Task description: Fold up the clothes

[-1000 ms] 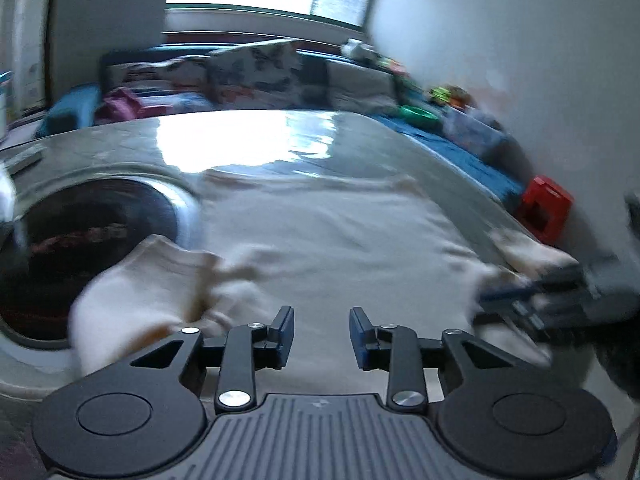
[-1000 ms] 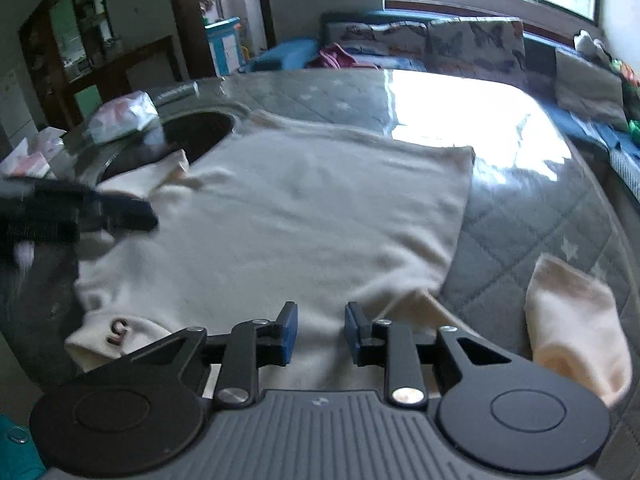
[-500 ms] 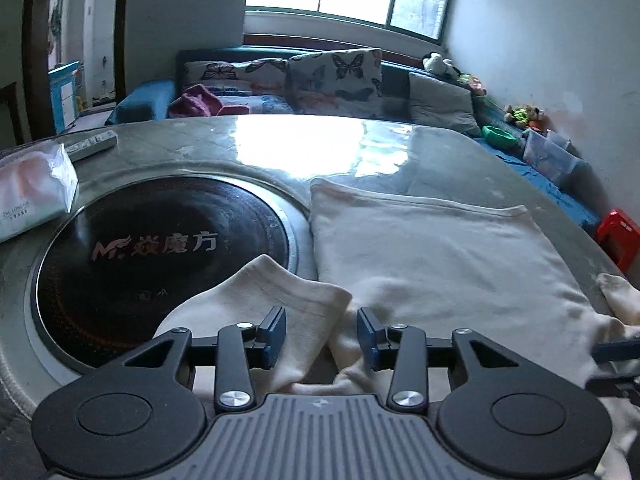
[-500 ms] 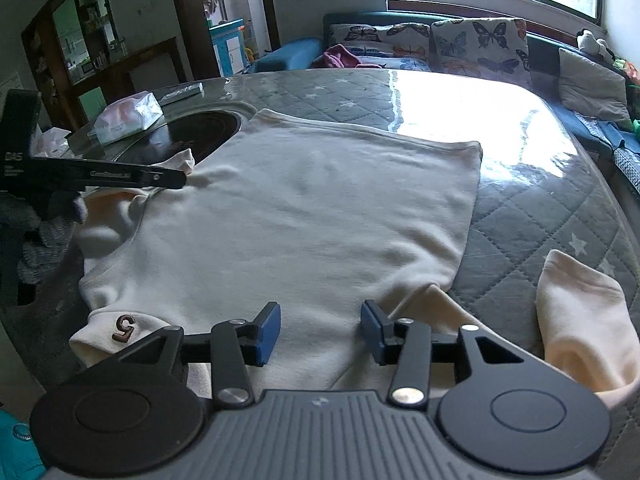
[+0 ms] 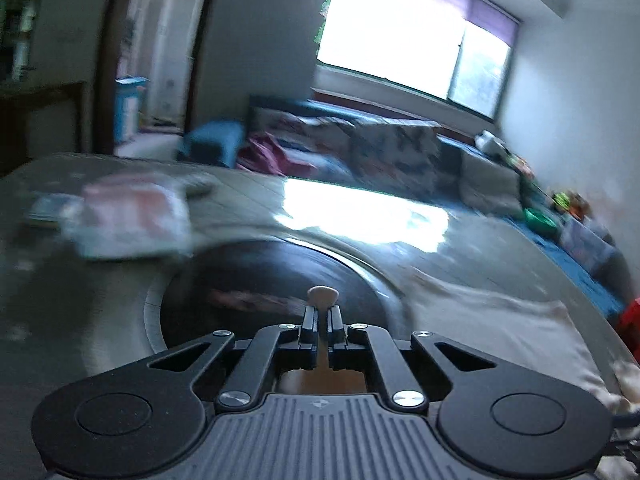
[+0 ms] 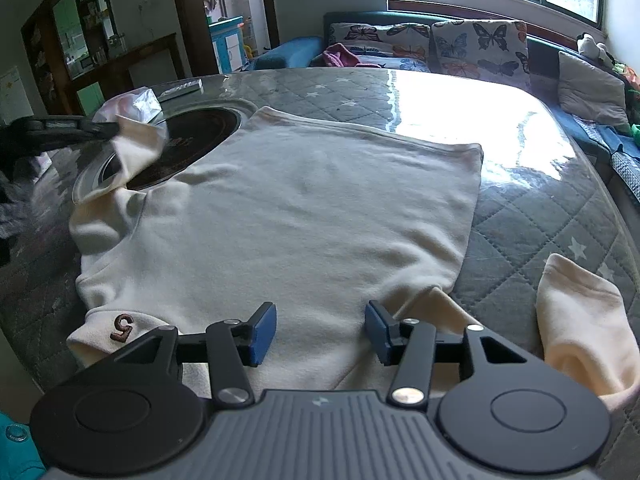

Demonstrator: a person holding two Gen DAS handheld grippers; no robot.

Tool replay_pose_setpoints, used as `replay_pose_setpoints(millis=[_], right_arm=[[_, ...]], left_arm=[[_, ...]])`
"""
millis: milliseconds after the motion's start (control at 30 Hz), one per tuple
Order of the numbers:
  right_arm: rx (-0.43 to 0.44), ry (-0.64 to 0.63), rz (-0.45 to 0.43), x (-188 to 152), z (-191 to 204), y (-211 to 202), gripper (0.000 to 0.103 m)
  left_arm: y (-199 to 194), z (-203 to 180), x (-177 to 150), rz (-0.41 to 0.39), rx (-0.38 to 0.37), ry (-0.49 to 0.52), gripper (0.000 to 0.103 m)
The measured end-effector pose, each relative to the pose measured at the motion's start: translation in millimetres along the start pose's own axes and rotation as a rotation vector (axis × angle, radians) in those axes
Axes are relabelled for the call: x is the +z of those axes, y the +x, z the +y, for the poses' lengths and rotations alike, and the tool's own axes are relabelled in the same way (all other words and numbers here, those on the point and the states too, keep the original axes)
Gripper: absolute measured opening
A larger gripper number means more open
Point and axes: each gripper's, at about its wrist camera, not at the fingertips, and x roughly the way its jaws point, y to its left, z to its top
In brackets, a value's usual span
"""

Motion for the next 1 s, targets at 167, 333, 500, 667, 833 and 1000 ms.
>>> replay_pose_setpoints(millis=[167,333,500,667,833,1000], right_arm=[[-0.001,-0.014,0.003,0.0,2.5,-0.4,0.054],[-0.007,-0.041,0.012,0.8,6.1,-0.1,0.056],[-0.01,-0.047,0.012,3.6,8.4,-2.5,0.056],[-0.006,-0.021,-0.021,1.4,7.8,-13.0,0.057],[-0.056,0.021,-0.057,-3.7,-5.6,-29.3,0.057],[-0.158,0.128,-0.109,-3.9,-42.8,-41.2,0.056]], left_arm=[[-23.8,43.2,-5.5,-0.03,0.108,-0.027,0.005],[-23.8,73.2,-26.6,0.039,0.2,-0.008,0.005],[-22.3,79.9,-39.4,0.08,0.239,0.013,0.007],[-28.0,67.3,-31.8,0.062,0.249,0.035,0.01],[-40.1,32.6,-21.3,0.028,0.125,0.066,0.01],[-37.7,-18.9,-23.1,0.065,-0.075,0.108,0.011]])
